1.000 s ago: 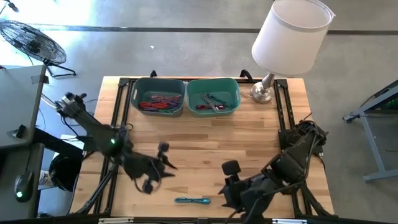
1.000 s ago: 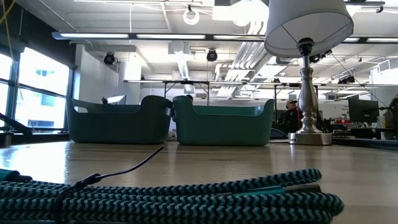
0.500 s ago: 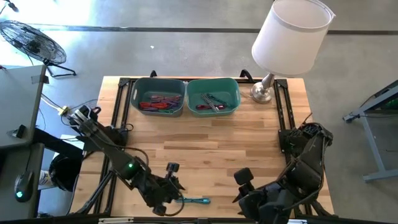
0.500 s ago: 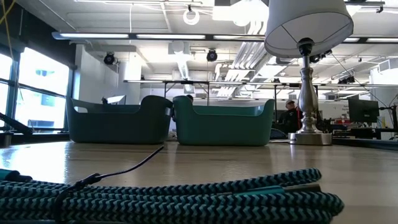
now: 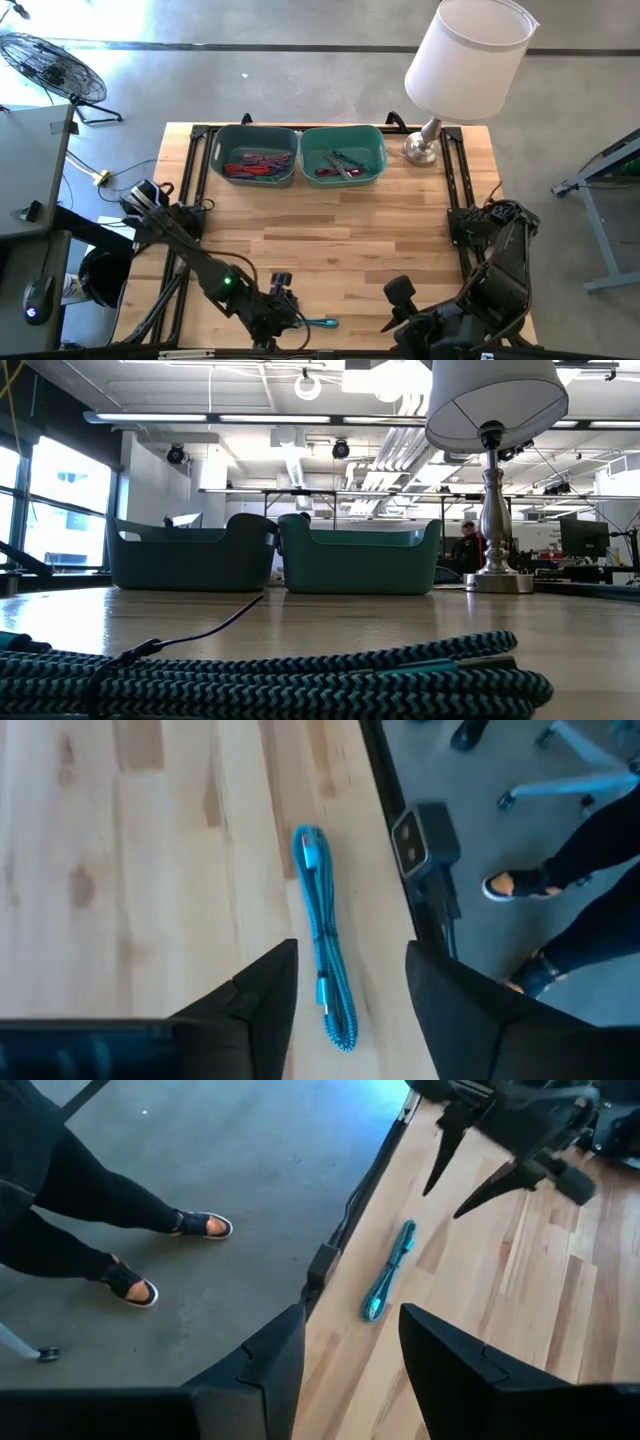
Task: Pick & Place USB Port
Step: Put the black and blue charger cable into the green bin
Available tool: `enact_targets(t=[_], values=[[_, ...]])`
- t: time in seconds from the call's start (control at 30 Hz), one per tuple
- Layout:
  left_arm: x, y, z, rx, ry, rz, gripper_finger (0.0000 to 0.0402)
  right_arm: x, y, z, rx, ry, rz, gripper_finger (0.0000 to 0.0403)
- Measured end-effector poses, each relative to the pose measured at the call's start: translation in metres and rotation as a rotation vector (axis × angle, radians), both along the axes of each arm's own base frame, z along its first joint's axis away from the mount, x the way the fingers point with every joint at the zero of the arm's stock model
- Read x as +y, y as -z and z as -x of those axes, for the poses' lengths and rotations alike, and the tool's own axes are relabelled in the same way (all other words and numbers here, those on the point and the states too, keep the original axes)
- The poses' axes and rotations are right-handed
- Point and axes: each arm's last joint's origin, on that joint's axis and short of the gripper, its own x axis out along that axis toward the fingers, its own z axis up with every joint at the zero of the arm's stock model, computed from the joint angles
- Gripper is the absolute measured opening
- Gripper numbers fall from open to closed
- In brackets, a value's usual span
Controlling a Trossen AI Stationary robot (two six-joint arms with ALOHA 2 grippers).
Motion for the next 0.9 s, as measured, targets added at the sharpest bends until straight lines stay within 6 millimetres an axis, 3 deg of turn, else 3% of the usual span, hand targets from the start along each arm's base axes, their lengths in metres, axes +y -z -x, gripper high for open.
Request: enact_targets(t=[0.3, 0.63, 0.9], values=[[-0.012, 0.042, -0.012, 0.12, -0.011, -0.02, 0.0179, 0.0, 0.0, 0.0, 0.003, 0.006, -0.007, 0.0156], [-0.006, 0.064, -0.026, 0.156, -0.1, -0.046, 0.0179, 0.001, -0.001, -0.001, 0.001, 0.02, -0.028, 0.0156], [-0.004, 0.09, -0.039, 0.275, -0.046, 0.044, 0.0179, 0.004, 0.0, 0.003, 0.01, 0.025, -0.044, 0.0156]])
